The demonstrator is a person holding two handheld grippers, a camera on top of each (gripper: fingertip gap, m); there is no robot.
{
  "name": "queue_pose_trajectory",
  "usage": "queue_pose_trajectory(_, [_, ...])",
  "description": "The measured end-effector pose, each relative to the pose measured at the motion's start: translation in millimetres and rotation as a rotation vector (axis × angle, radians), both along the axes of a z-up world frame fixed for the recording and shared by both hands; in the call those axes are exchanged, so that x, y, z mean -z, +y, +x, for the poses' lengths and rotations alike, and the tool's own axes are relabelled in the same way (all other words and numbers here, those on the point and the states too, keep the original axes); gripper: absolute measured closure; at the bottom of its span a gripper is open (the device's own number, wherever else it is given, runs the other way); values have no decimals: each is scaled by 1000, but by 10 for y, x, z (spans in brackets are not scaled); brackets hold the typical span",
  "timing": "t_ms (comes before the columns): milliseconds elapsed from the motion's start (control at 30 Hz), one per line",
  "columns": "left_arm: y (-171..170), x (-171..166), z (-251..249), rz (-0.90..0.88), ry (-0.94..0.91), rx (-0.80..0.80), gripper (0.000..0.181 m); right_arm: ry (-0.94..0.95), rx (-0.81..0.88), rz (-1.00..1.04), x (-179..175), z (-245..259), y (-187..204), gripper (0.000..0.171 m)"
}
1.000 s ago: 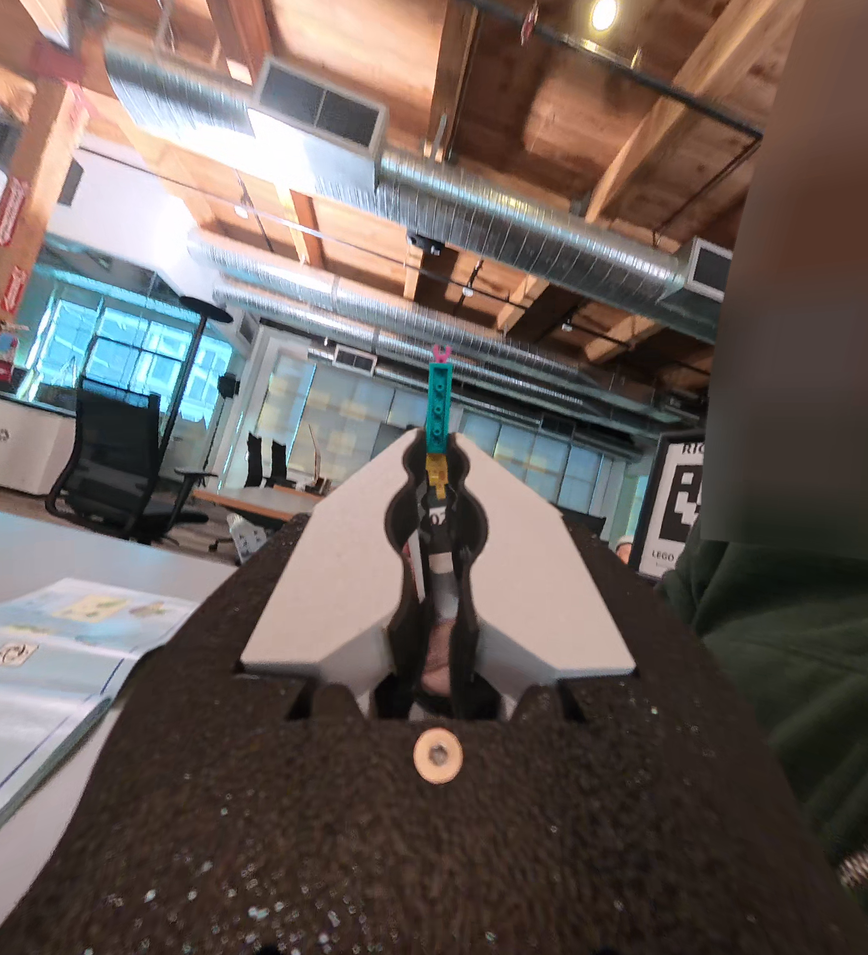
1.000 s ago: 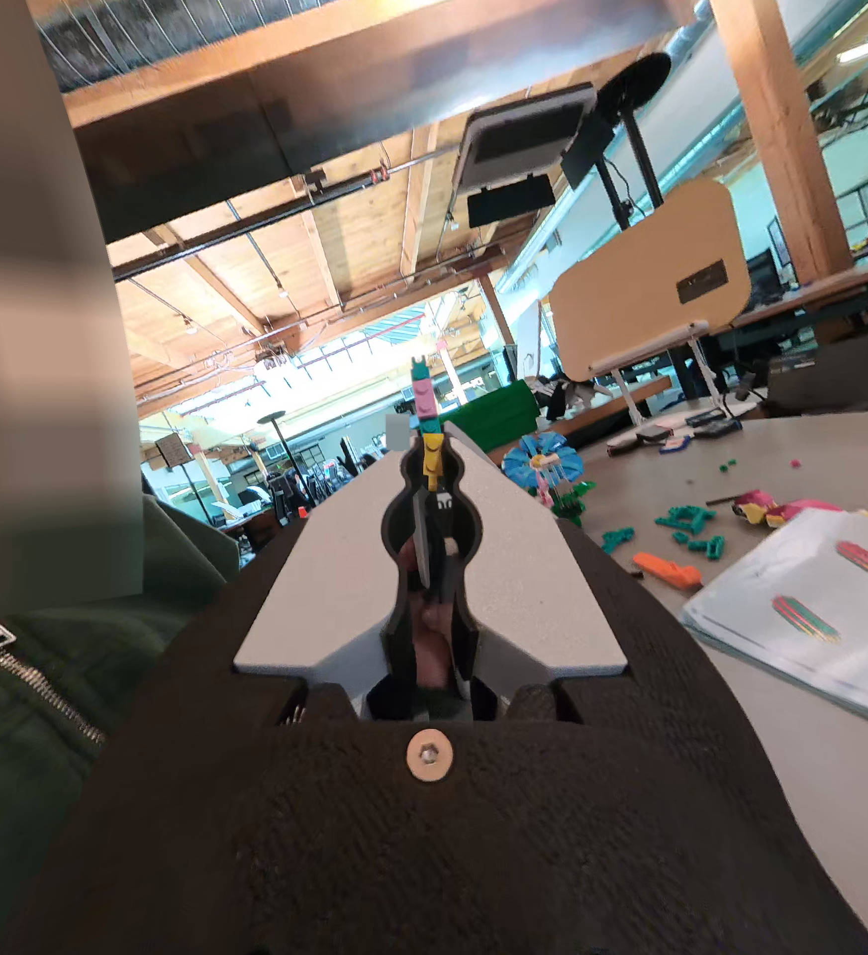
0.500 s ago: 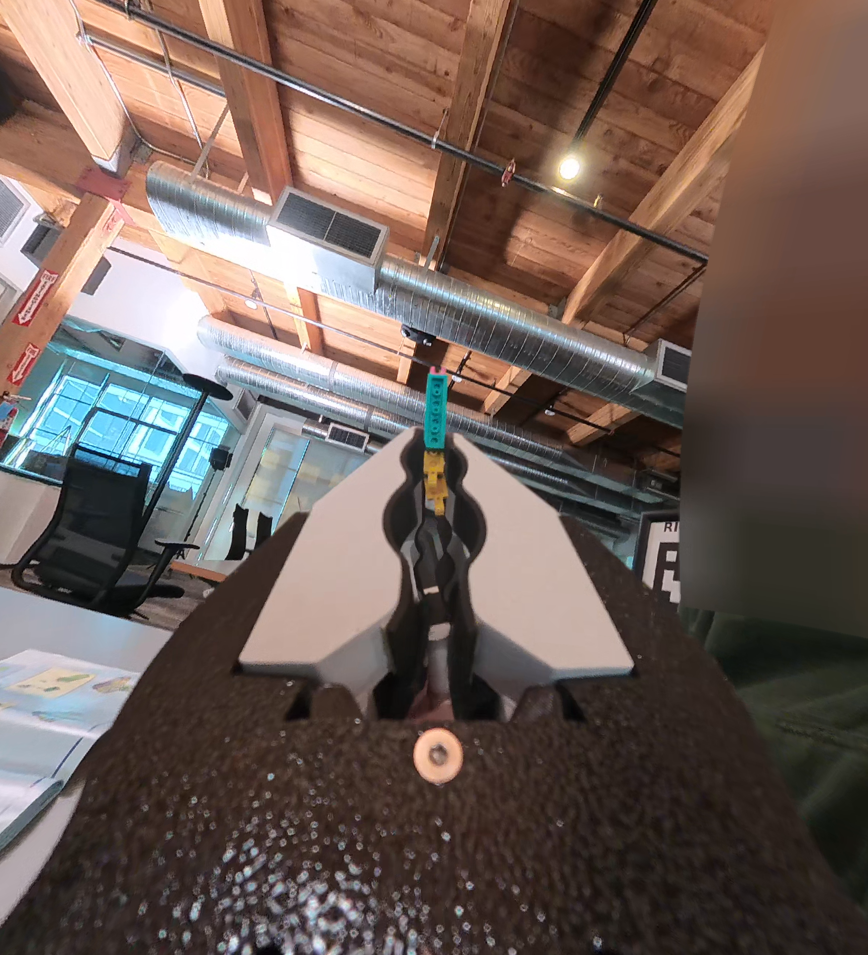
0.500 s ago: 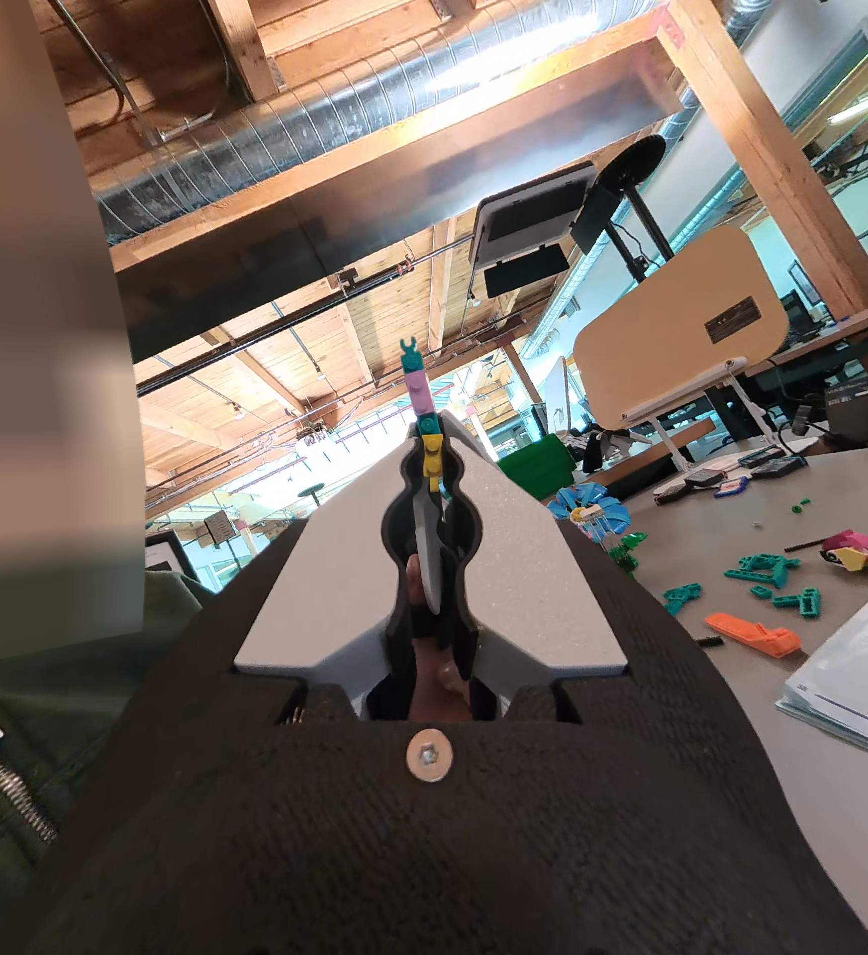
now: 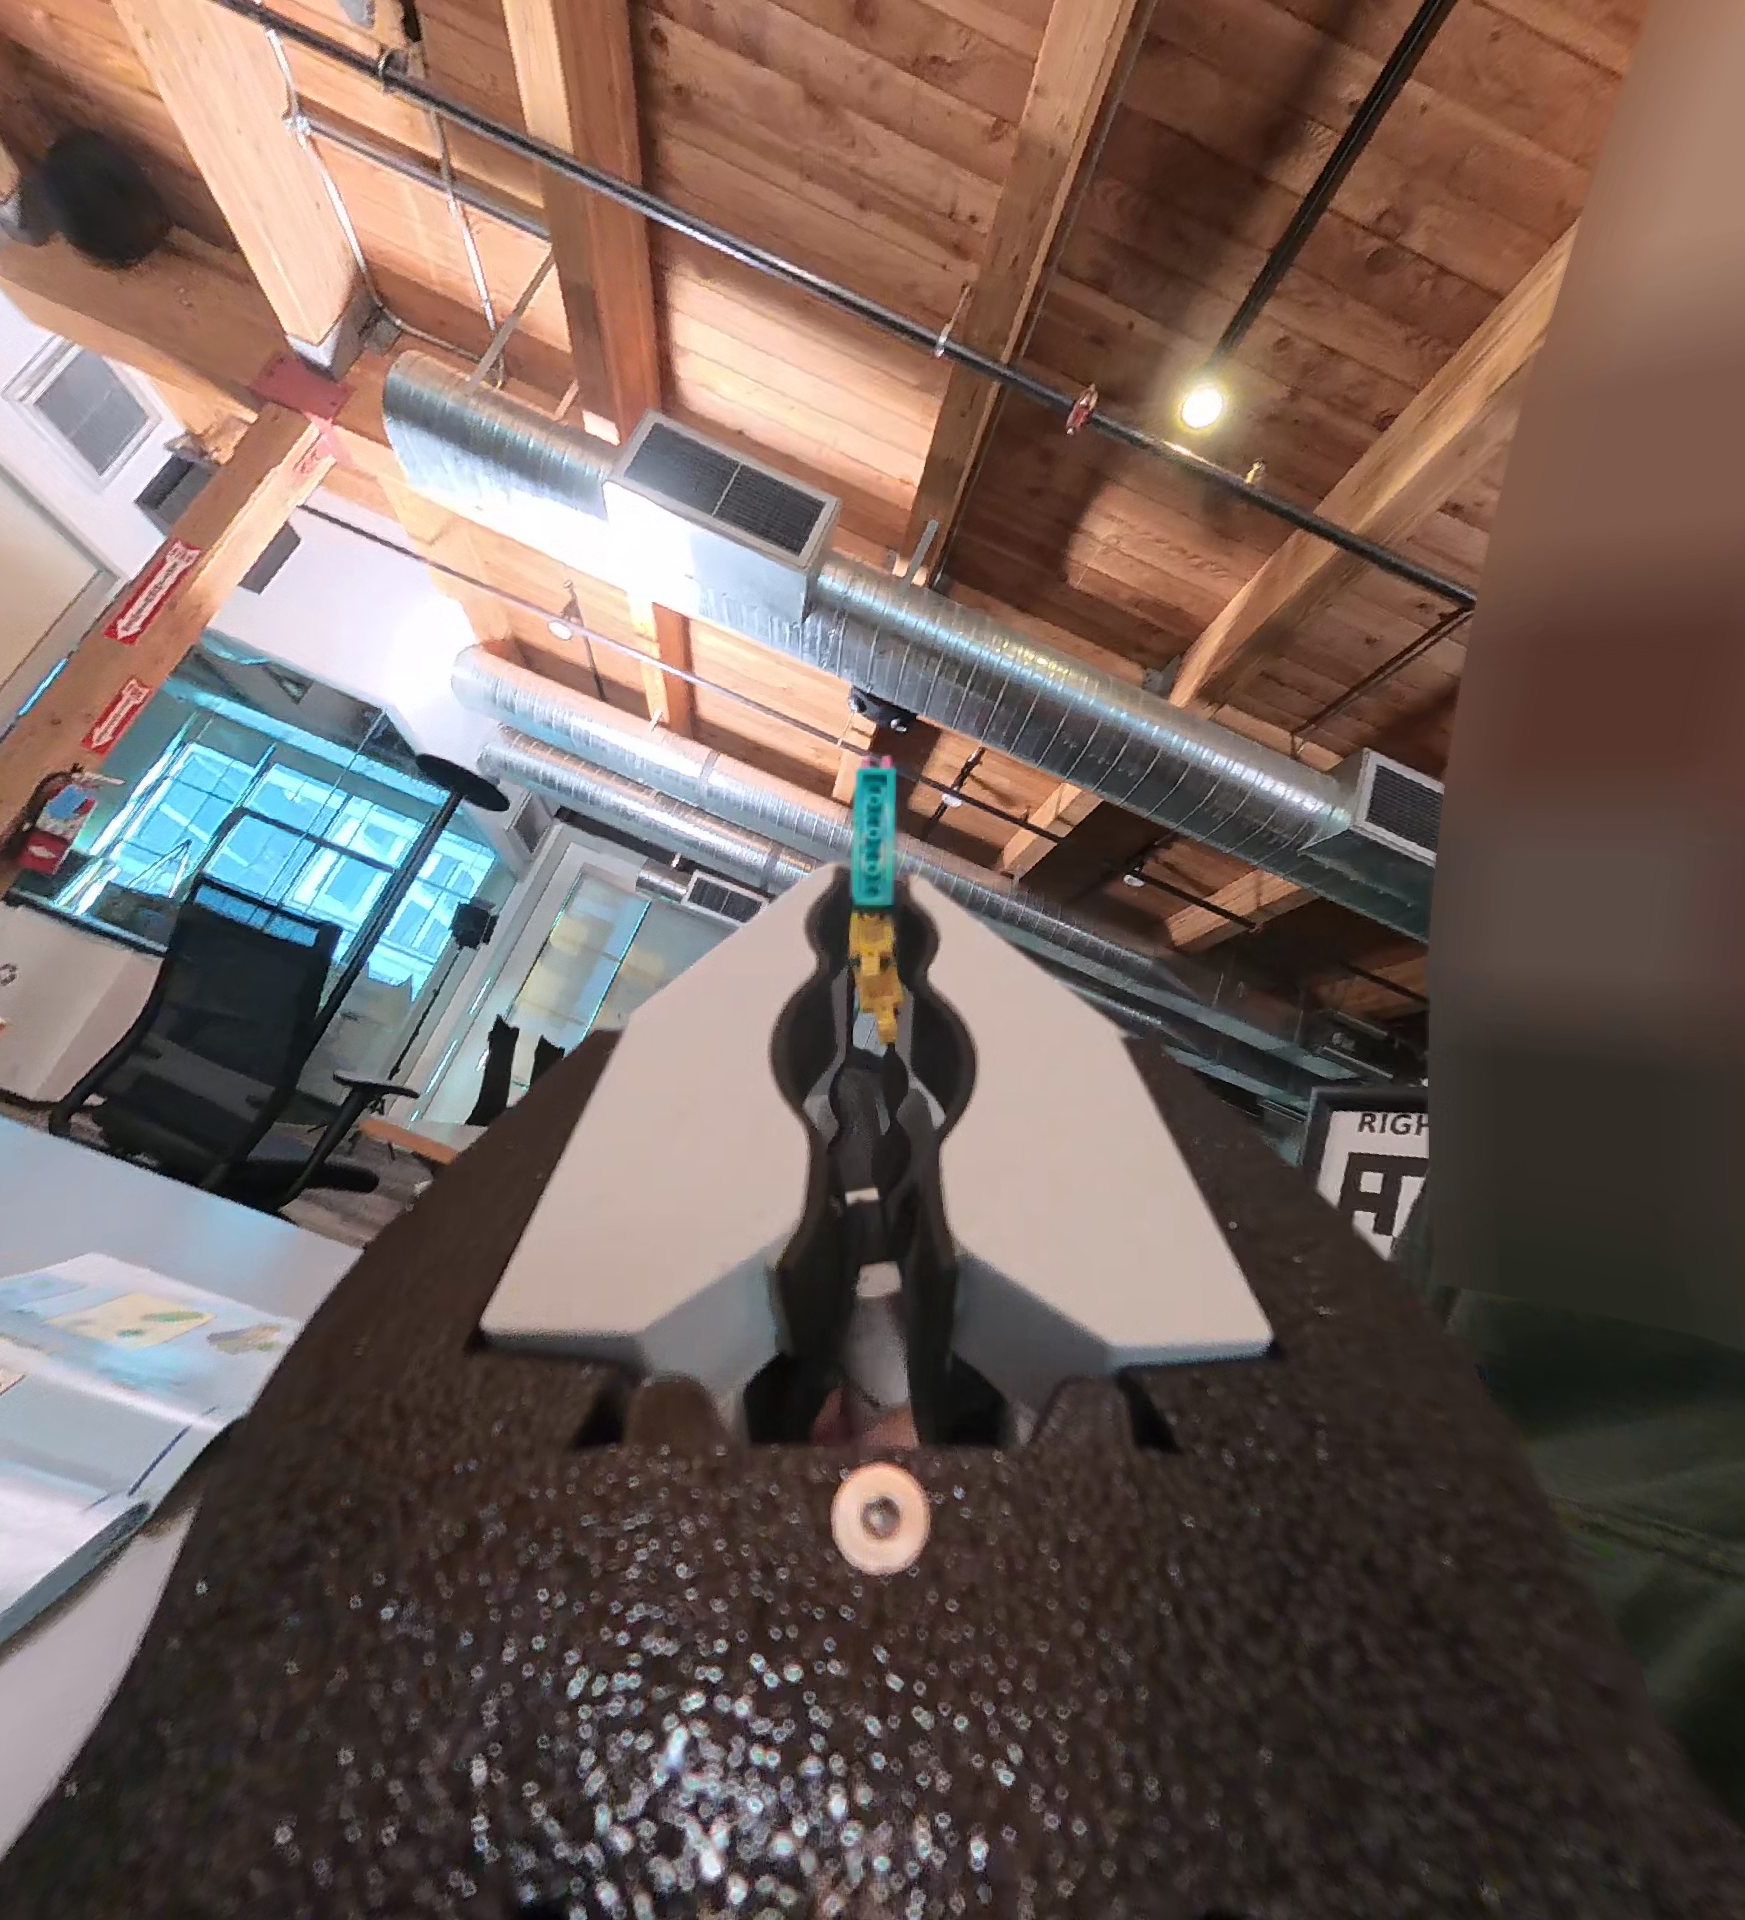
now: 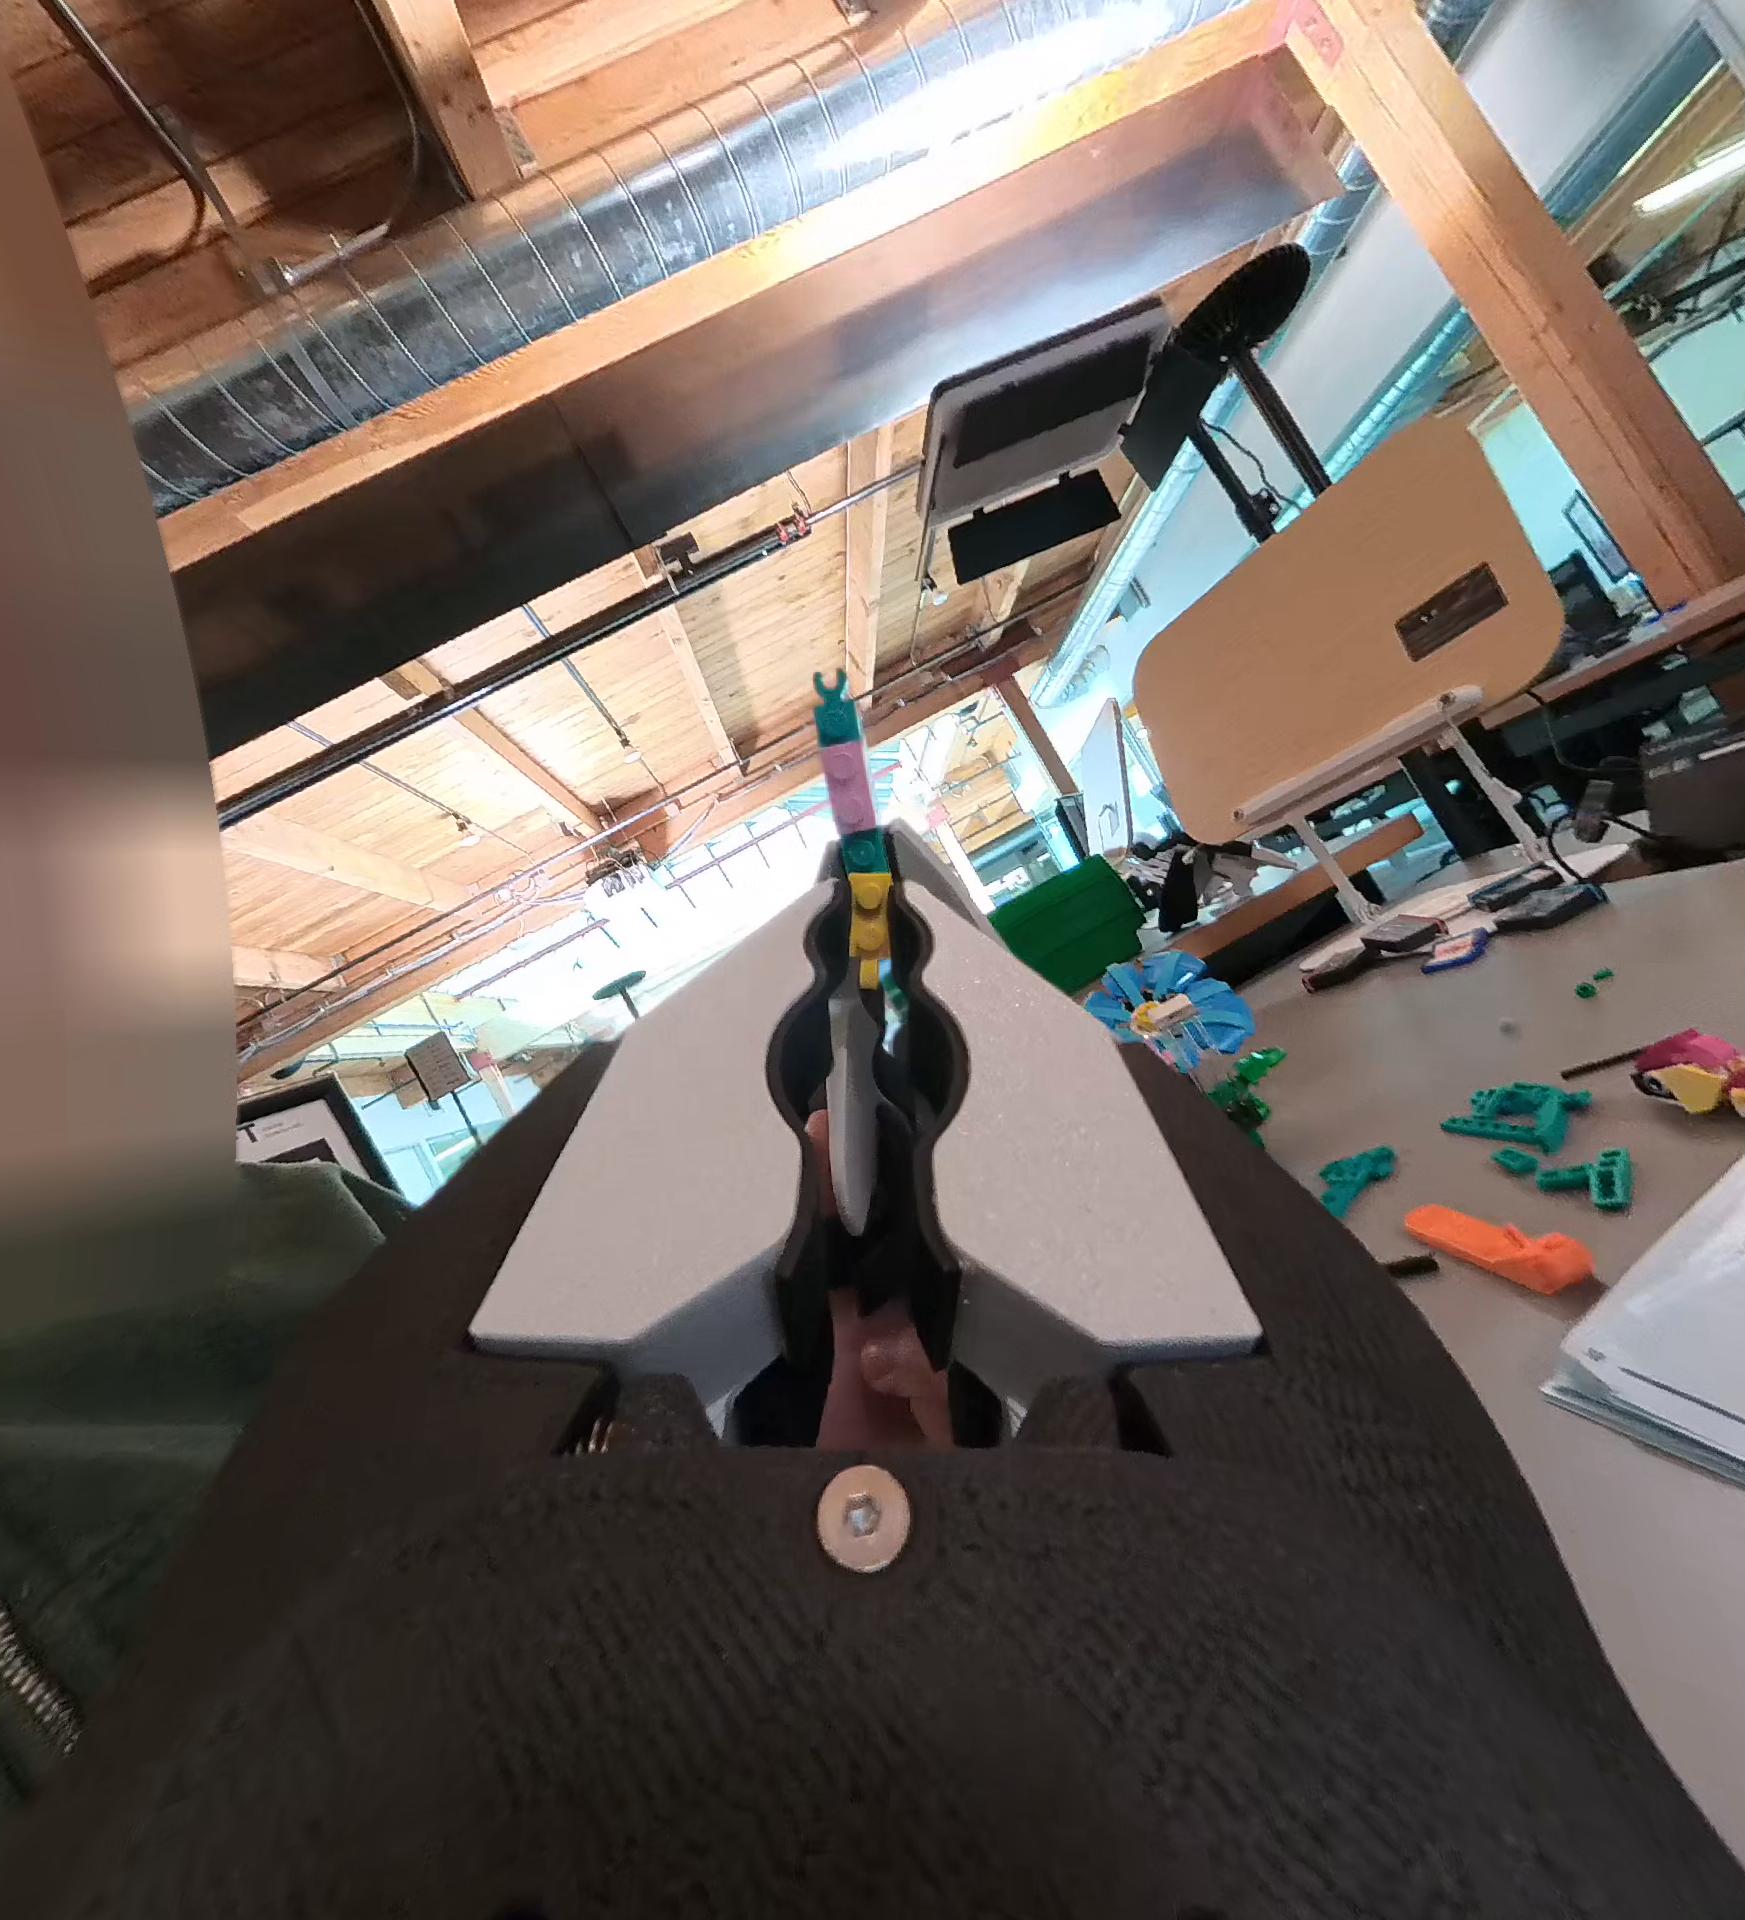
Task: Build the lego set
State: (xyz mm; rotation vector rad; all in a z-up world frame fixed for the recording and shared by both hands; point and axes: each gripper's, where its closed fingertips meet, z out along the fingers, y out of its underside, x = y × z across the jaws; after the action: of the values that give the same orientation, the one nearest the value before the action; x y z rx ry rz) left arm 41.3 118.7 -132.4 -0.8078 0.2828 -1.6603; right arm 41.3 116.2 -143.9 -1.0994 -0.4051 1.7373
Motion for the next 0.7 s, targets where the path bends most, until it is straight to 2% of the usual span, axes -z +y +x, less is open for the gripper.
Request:
queue_pose_trajectory(267, [76,120,34,-75,48,39,176,-163,8,22,102,135,66,166])
queue_pose_trajectory(400, [281,214,-254,-112,155,-109,170,-480,21,108,363,346,131,166])
queue_pose_trajectory(500, [394,365,-312,-124,398,-180,159,-897,-30,171,850,595,140,166])
queue_pose_trajectory(567, [372,567,-221,-117,616,-156,151,-1142,-122,187,1177,745,51,165])
queue_pose_trajectory(700, [130,1121,3,-60,1045,-38,148,-1430,-233,234,1572,898,-54,165])
